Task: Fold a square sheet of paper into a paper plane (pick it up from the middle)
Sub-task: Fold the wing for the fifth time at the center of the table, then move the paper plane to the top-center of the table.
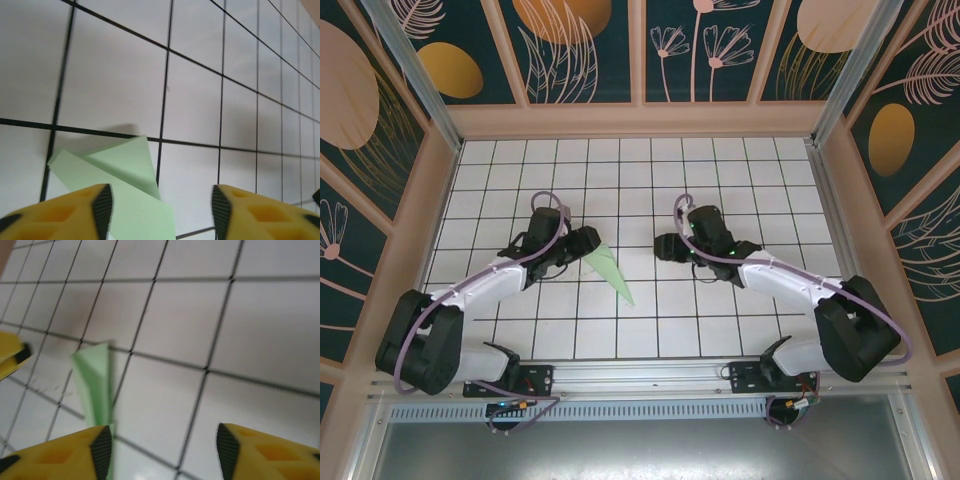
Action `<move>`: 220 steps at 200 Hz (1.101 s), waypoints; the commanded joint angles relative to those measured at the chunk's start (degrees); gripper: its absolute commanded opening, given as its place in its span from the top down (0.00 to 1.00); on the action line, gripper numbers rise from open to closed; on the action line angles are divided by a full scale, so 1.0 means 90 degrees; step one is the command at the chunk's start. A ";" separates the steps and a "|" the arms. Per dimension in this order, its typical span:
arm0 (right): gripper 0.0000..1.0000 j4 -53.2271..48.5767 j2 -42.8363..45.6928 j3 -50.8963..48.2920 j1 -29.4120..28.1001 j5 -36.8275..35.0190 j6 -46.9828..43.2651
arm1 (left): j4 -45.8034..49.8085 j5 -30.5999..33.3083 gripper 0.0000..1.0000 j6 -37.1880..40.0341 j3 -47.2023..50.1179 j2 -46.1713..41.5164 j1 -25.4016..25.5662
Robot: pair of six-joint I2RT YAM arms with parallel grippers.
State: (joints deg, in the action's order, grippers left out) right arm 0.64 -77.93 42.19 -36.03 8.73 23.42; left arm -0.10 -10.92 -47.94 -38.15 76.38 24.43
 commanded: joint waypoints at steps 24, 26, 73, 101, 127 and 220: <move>0.23 0.0344 -0.0086 -0.0133 0.0479 -0.0267 -0.0530 | 0.1582 0.1396 0.30 -0.1053 -0.0537 0.0170 0.0684; 0.22 0.0350 -0.0090 -0.0151 0.0622 -0.0267 -0.0534 | 0.1583 0.1422 0.30 -0.1085 -0.0553 0.0199 0.0724; 0.15 0.0656 -0.0101 -0.0502 0.0989 -0.0197 -0.0330 | 0.1873 0.1795 0.29 -0.1673 -0.1576 0.1643 0.1516; 0.16 0.0706 -0.0033 -0.0610 0.1044 -0.0262 -0.0278 | 0.2113 0.2045 0.32 -0.2013 -0.1744 0.1976 0.1639; 0.17 0.0720 -0.0069 -0.0644 0.1064 -0.0277 -0.0230 | 0.2381 0.2174 0.35 -0.2172 -0.1730 0.2002 0.1745; 0.21 0.0634 -0.0242 -0.0538 0.1073 -0.0062 -0.0151 | 0.2577 0.2219 0.49 -0.2504 -0.1440 0.1611 0.1817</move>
State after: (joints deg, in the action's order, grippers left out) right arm 5.41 -79.68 36.99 -26.83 7.53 21.37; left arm 21.15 8.03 -69.34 -52.25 92.51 40.51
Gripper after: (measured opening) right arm 0.795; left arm 0.517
